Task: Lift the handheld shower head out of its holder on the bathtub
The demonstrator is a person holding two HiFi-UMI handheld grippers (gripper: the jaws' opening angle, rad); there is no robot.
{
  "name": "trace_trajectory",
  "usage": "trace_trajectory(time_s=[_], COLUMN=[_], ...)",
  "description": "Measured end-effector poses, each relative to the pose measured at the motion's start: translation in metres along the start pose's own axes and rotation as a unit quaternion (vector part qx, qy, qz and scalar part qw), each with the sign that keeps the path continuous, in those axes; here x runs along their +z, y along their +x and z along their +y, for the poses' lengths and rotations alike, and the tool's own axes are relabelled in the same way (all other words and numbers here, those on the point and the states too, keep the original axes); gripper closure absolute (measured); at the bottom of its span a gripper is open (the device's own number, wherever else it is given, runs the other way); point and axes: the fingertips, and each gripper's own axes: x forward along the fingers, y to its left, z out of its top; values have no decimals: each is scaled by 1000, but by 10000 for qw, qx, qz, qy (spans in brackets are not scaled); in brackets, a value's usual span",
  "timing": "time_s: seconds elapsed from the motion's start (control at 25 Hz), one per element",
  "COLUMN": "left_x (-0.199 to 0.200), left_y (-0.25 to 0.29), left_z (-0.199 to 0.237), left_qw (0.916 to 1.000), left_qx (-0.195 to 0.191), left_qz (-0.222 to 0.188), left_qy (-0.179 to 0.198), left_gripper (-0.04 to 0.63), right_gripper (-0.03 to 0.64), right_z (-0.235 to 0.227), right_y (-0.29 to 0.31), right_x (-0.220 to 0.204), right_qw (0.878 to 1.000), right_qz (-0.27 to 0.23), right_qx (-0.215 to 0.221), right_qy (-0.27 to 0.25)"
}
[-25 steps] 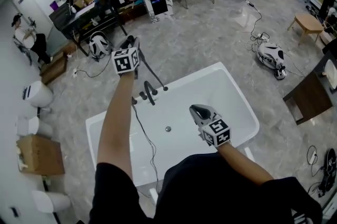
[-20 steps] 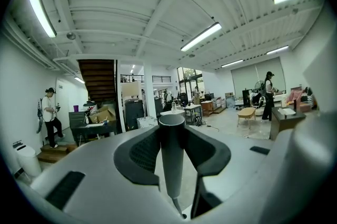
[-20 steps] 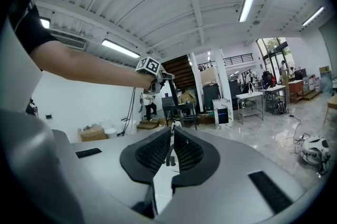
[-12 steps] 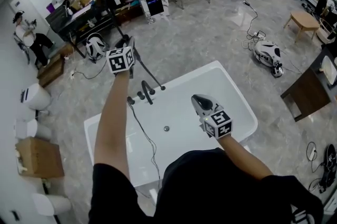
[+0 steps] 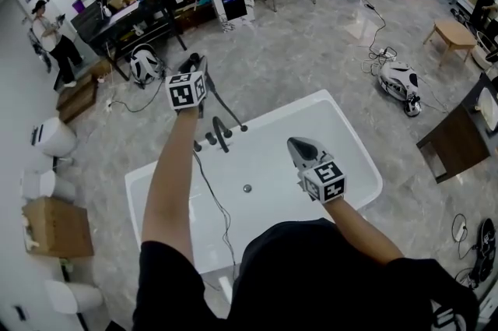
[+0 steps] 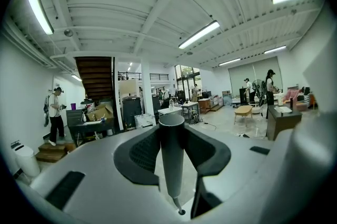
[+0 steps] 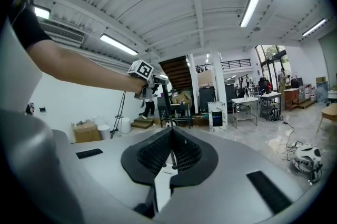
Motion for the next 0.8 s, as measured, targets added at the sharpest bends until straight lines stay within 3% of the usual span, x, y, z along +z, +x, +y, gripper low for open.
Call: trace_trajectory(time_s=[0.8], left_x=[-32], left_y=[20], left_z=[13], left_qw=[9995], left_qx=[39], left_qz=[308], left_qy=[92], left_gripper=[465], right_gripper=[620], right_z=[-12], right_y=[25], right_x=[2], right_qw=[9998], right_qz=[-73], right_qx=[104], right_qy=[147])
